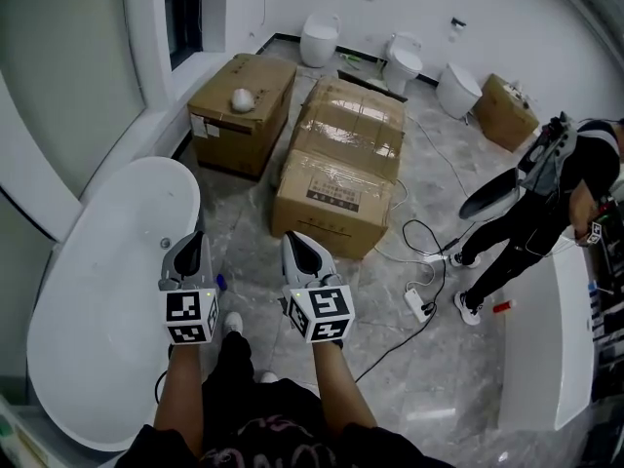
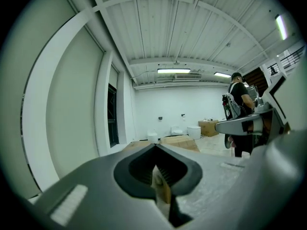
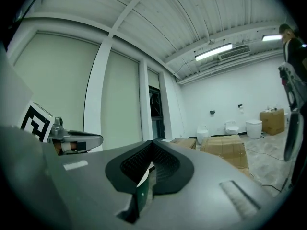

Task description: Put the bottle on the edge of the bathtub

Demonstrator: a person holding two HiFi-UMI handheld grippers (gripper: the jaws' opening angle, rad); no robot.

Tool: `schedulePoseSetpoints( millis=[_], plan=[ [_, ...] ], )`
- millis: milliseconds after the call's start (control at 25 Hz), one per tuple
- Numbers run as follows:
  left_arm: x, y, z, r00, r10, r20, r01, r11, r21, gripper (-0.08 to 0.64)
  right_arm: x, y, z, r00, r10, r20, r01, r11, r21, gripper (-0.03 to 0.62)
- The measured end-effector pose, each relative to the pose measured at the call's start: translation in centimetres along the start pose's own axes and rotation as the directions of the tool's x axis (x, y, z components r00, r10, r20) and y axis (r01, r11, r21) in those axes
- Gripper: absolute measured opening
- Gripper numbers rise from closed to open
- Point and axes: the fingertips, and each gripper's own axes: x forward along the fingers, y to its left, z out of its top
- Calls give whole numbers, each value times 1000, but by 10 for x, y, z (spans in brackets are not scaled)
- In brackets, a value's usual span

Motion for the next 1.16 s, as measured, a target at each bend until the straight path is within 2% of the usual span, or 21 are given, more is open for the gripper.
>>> schedulePoseSetpoints(
  millis=[480,1160],
  plan=[
    [-22,-3,32,998,-7,57,5,1000,30,2,-24,16,31,998,23,63,-20,998,-55,9],
    [-39,-15,39,997,0,76,-2,1000,27,2,-41,16,42,995,19,94,-13,998,-62,9]
  ],
)
